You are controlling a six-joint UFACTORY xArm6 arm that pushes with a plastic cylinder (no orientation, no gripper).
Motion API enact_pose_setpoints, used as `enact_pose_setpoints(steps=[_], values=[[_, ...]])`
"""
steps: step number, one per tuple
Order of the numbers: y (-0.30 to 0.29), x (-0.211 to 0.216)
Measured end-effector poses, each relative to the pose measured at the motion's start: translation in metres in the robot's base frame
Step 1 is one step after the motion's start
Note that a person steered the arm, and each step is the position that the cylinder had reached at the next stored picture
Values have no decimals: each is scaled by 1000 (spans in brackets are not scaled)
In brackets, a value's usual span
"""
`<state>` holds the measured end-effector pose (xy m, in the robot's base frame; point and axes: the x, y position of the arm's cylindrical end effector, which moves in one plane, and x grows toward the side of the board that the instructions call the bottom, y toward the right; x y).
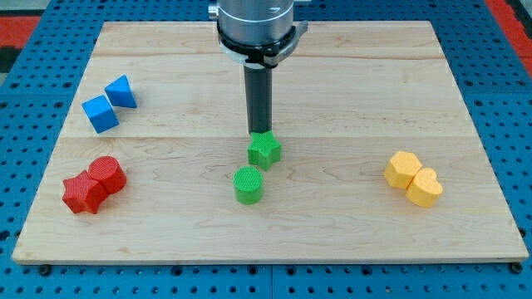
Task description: Push the green star into the green circle
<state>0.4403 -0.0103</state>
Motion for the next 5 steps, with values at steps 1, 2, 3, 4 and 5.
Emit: enact_pose_setpoints(steps=[1, 2, 3, 4, 5], values=[[-1, 23], [-1, 45], [-6, 47], [-8, 28], [-8, 8]])
